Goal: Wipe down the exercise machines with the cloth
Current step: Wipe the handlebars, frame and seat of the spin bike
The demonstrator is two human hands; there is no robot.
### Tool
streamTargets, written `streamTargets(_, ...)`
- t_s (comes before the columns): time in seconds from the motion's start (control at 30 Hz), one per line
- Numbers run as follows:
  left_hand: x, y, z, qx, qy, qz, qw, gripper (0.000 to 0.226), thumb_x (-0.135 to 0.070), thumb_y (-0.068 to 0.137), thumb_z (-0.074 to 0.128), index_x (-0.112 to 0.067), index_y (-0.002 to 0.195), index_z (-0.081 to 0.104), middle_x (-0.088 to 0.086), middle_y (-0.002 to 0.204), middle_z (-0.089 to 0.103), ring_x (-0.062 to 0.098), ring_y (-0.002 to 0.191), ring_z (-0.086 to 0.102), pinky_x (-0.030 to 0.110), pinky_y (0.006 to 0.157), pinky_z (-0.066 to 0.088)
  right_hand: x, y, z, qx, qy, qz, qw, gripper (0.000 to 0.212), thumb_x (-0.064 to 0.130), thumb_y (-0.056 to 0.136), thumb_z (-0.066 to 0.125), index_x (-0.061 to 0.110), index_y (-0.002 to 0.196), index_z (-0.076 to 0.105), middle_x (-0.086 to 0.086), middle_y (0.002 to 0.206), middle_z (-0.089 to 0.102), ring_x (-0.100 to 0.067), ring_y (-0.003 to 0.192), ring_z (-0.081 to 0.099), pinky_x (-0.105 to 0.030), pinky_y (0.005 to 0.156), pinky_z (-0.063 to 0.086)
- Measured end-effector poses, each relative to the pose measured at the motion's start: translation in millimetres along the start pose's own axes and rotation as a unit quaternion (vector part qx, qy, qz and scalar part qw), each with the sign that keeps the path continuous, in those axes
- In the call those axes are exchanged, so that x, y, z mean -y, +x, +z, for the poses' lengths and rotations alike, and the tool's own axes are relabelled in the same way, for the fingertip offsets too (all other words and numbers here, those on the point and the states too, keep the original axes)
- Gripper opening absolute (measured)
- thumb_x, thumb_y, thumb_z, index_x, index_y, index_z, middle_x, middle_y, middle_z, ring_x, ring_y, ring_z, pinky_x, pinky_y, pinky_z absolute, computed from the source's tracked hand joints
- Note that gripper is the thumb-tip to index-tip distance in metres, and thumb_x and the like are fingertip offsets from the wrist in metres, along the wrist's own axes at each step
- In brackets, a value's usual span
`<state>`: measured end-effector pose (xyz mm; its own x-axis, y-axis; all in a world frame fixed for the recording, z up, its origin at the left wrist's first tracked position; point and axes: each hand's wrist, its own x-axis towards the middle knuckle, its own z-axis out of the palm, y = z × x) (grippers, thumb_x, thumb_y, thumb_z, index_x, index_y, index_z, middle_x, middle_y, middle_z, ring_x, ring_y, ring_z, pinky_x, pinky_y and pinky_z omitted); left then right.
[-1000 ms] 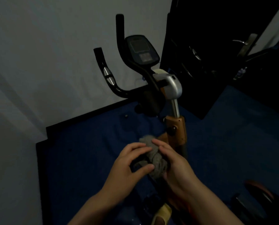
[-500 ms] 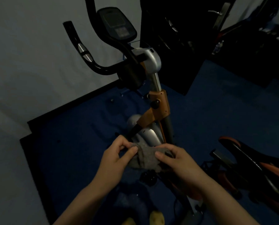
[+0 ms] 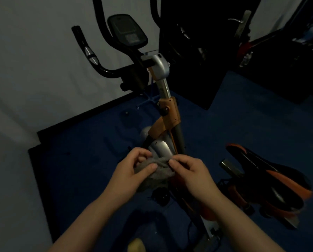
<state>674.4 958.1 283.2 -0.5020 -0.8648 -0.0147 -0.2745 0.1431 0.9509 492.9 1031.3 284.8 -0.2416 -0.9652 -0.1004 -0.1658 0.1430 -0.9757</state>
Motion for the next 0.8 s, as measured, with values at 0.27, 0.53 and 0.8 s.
streamTargets(0.27, -23, -46, 58, -0.096, 0.11, 0.015, 0.989, 0.019, -0.026, 0.072, 0.081, -0.023, 0.07, 0.063, -0.004, 0.078, 0.055, 0.006, 0.072, 0.053, 0.013, 0.064, 0.041, -17, -34, -56, 0.018, -0.101, -0.025, 0.994, 0.02, 0.028, 0.098, 0.052, 0.02, 0.089, 0.069, 0.006, 0.081, 0.068, -0.004, 0.078, 0.064, -0.021, 0.07, 0.049)
streamTargets(0.53, -48, -90, 132, -0.144, 0.039, -0.019, 0.989, 0.021, -0.018, 0.086, 0.069, -0.008, 0.074, 0.055, -0.009, 0.087, 0.069, 0.0, 0.083, 0.062, 0.013, 0.07, 0.047, -27, -80, -126, 0.165, -0.13, -0.032, 0.977, 0.027, 0.018, 0.099, 0.049, 0.032, 0.106, 0.071, 0.01, 0.098, 0.071, -0.003, 0.096, 0.064, -0.03, 0.087, 0.052)
streamTargets(0.8, -76, -139, 158, -0.216, 0.11, -0.003, 0.97, 0.017, -0.022, 0.092, 0.062, -0.017, 0.08, 0.051, -0.004, 0.075, 0.055, 0.003, 0.067, 0.052, 0.018, 0.056, 0.043, -31, -130, -172, 0.199, -0.311, -0.088, 0.925, 0.015, 0.037, 0.092, 0.061, 0.034, 0.102, 0.071, 0.014, 0.093, 0.062, 0.003, 0.089, 0.057, -0.023, 0.078, 0.048)
